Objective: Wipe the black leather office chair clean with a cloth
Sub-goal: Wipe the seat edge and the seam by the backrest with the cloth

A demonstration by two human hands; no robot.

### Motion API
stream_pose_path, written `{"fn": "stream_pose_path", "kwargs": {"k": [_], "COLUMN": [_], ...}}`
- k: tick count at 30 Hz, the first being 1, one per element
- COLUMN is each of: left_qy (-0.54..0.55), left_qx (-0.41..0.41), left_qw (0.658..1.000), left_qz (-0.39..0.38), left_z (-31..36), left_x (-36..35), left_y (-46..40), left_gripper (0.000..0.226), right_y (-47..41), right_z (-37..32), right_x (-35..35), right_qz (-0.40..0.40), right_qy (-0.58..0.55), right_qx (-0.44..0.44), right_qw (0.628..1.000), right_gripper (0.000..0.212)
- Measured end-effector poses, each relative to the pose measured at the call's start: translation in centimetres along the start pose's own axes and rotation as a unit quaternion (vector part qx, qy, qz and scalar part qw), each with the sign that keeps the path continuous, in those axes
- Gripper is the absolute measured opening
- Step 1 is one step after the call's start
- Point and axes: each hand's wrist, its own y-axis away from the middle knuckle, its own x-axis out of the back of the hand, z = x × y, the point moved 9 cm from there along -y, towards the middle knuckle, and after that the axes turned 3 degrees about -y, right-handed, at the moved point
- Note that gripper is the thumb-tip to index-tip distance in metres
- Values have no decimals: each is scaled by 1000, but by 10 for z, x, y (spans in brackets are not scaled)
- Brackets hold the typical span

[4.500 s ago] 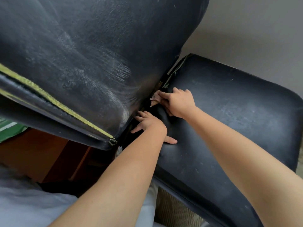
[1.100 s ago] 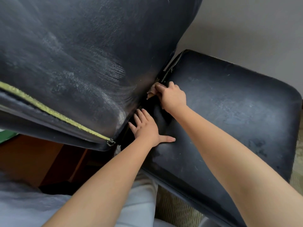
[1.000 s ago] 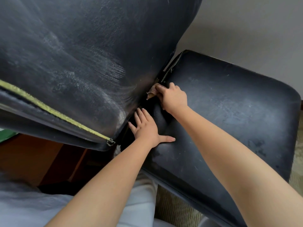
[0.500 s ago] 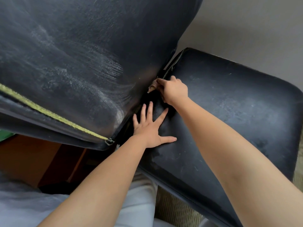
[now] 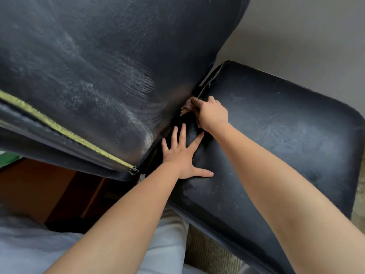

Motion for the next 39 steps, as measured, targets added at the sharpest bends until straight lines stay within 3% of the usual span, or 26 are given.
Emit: {"fn": "stream_pose_path", "kwargs": {"k": [7, 12, 15, 18, 20, 22, 24, 33, 39], "left_qy": [89, 323, 398, 370, 316, 147, 13, -30, -27], "left_qx": [-27, -89, -58, -37, -37, -37, -12, -6, 6], "left_qw": [980, 898, 873, 890, 910, 956, 976, 984, 991], "left_qz": [175, 287, 275, 265, 266, 253, 217, 176, 134], "left_z": [3, 16, 10, 4, 8, 21, 25, 25, 26], "left_x": [12, 21, 18, 16, 15, 14, 9, 2, -1], "left_y": [19, 35, 38, 37, 33, 28, 20, 8, 5], "left_gripper": [101, 87, 100, 115, 105, 99, 97, 97, 101], "right_y": [8, 9, 8, 8, 7, 6, 3, -19, 0], "right_z": [1, -2, 1, 2, 1, 2, 2, 5, 2], "right_x": [-1, -1, -1, 0, 1, 1, 2, 6, 5], "right_qz": [-15, -27, -43, -63, -61, -59, -56, -7, -20], "right_qy": [-26, -37, -59, -74, -72, -69, -57, 2, 9], "right_qx": [7, 7, 9, 15, 18, 20, 29, -4, 55], "right_qw": [1000, 999, 997, 995, 995, 996, 996, 1000, 998], "right_gripper": [50, 45, 44, 44, 45, 45, 44, 43, 40]}}
